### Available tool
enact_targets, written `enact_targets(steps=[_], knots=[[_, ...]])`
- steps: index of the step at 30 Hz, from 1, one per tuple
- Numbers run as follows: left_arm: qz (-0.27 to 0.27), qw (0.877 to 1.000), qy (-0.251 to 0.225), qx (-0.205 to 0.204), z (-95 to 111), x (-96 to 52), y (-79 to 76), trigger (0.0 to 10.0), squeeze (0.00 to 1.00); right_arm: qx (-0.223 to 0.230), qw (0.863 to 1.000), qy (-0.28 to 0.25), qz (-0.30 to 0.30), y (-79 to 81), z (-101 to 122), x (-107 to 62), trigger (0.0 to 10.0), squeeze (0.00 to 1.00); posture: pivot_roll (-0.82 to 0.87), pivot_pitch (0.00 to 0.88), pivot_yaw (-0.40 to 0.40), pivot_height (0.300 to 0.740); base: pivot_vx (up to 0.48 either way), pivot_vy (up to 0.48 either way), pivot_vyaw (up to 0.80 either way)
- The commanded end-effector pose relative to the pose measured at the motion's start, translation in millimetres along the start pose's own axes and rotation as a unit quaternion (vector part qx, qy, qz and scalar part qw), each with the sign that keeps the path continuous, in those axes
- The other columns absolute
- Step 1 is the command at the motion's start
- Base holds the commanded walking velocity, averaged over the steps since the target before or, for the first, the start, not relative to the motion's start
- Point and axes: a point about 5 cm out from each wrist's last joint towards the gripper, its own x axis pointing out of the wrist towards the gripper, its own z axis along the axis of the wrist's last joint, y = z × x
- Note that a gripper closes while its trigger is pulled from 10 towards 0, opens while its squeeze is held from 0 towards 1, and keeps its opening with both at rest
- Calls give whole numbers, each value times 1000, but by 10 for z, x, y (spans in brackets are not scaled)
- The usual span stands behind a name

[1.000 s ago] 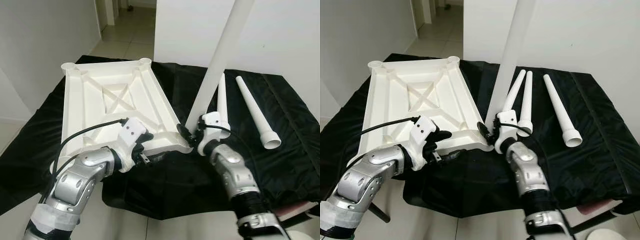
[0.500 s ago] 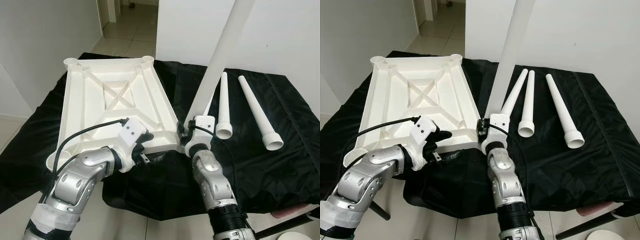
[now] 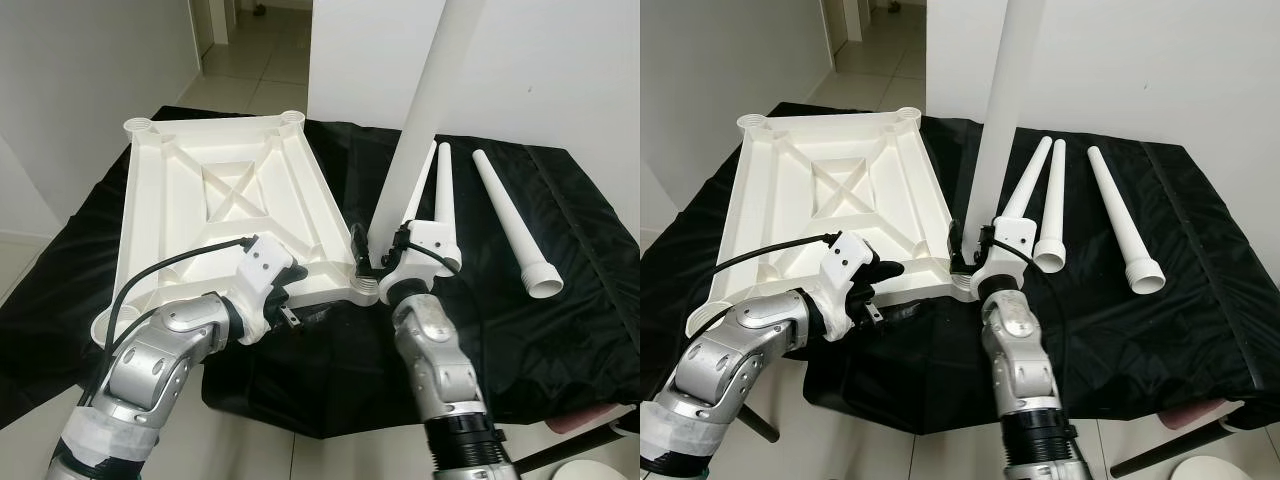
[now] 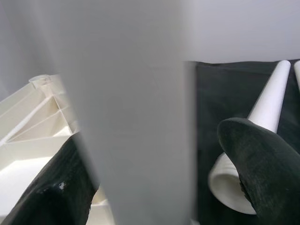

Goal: Building children table

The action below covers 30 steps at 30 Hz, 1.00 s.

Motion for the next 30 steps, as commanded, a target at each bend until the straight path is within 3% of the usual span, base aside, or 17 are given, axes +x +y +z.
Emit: enact_targets(steps=[1, 6, 9, 23, 24, 26, 27, 28, 29, 30], knots=[[-6, 1000, -1, 6, 15, 19, -18, 10000, 0, 9, 1000, 6, 17, -16, -1, -1, 10000, 0, 55, 0, -31, 740, 0, 0, 0], [-6, 1000, -1, 7, 20, 22, -14, 10000, 0, -7, 998, 21, 59, -62, -16, 1, 10000, 0, 55, 0, -28, 740, 0, 0, 0], [-7, 1000, -1, 10, 27, 27, -1, 10000, 0, -40, 986, 44, 153, -136, -49, 48, 10000, 0, 54, 0, -23, 740, 0, 0, 0], [-8, 1000, -3, 14, 54, 43, 7, 10000, 0, -90, 965, 74, 236, -187, -121, 218, 10000, 0, 69, 0, -22, 740, 0, 0, 0], [-6, 1000, -4, 14, 57, 42, 8, 10000, 0, -99, 961, 84, 243, -207, -151, 249, 9333, 0, 72, 0, -24, 740, 0, 0, 0], [-6, 1000, -4, 14, 57, 42, 8, 10000, 0, -99, 961, 84, 243, -207, -151, 249, 9333, 0, 72, 0, -24, 740, 0, 0, 0], [-5, 1000, -4, 14, 56, 39, 7, 10000, 0, -103, 960, 94, 245, -228, -179, 266, 2824, 0, 73, 0, -24, 740, 0, 0, 0], [-5, 1000, -4, 14, 56, 39, 7, 10000, 0, -103, 960, 94, 245, -228, -179, 266, 2824, 0, 73, 0, -24, 740, 0, 0, 0], [-4, 1000, -4, 13, 54, 37, 4, 10000, 0, -103, 958, 102, 248, -241, -210, 264, 0, 0, 76, 0, -26, 740, 0, 0, 0], [-4, 1000, -4, 13, 54, 37, 4, 10000, 0, -103, 958, 102, 248, -241, -210, 264, 0, 0, 76, 0, -26, 740, 0, 0, 0]])
